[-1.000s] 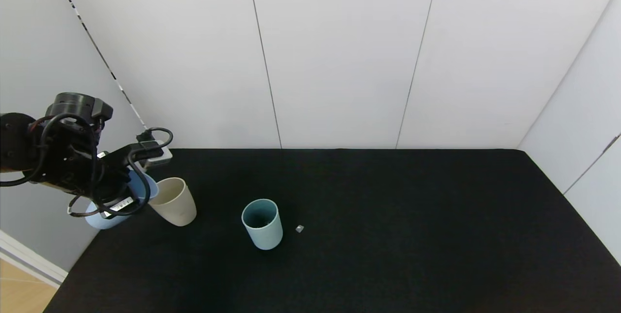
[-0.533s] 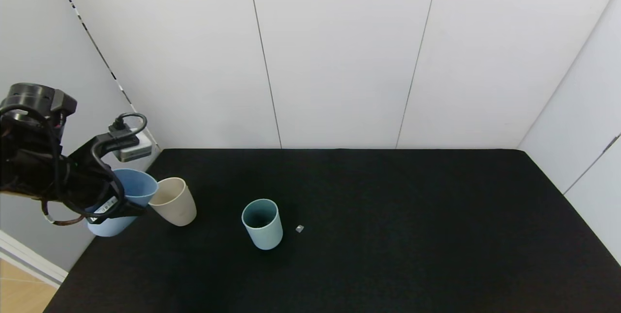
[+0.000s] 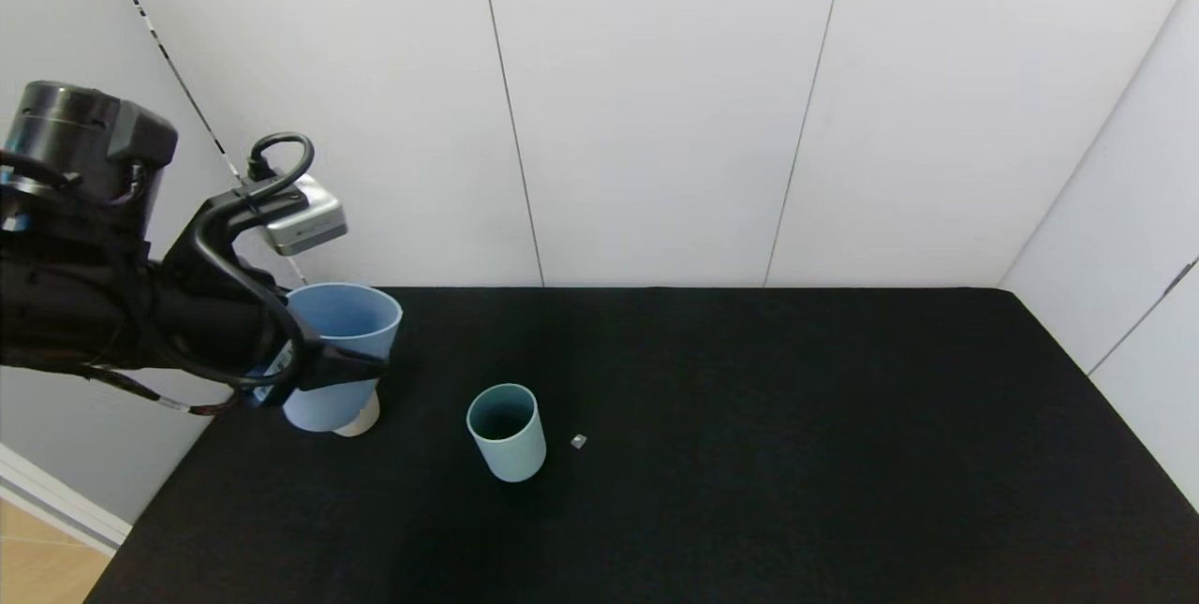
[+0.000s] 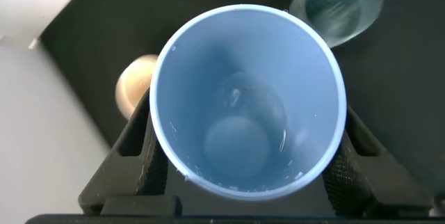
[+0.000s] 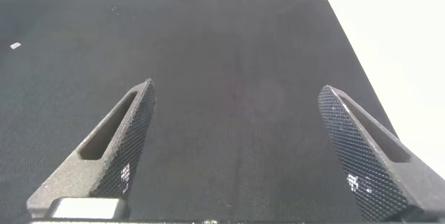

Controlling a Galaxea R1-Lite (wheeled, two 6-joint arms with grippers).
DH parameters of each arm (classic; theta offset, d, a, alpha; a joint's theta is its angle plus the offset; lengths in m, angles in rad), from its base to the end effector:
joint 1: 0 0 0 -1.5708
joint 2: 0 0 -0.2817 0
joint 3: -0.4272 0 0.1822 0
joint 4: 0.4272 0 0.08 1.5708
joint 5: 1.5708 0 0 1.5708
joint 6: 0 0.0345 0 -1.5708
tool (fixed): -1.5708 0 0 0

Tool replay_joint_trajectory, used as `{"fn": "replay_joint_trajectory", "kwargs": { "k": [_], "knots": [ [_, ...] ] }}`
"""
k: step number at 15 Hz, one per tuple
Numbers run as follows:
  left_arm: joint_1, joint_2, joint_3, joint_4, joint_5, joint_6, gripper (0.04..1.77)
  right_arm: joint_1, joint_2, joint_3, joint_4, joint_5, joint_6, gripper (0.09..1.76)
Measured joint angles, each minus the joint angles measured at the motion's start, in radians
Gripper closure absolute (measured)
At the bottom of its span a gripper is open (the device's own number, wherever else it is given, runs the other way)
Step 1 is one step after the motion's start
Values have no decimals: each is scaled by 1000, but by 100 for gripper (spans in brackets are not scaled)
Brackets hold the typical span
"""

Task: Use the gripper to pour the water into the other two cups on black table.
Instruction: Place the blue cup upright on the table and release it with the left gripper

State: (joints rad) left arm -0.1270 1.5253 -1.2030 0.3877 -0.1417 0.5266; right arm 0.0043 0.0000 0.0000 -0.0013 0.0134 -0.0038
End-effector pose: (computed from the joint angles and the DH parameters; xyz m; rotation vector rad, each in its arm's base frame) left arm 0.2523 -0.0371 0.2261 0.4957 0.6273 -0.4385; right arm -0.0014 0.0005 0.0756 -0.0038 -0.0013 0.0177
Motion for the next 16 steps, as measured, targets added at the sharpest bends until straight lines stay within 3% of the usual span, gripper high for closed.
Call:
{"fn": "replay_joint_trajectory", "kwargs": {
  "k": [2, 7, 13, 16],
  "knots": [
    [-105, 0, -18, -30, 5, -92, 58, 0, 0, 0, 0, 0, 0, 14],
    [-329, 75, -59, -248, 46, -292, 58, 0, 0, 0, 0, 0, 1, 14],
    [-499, 280, -129, -504, 204, -456, 58, 0, 0, 0, 0, 0, 0, 14],
    [-556, 414, -212, -604, 329, -486, 58, 0, 0, 0, 0, 0, 0, 14]
  ]
}}
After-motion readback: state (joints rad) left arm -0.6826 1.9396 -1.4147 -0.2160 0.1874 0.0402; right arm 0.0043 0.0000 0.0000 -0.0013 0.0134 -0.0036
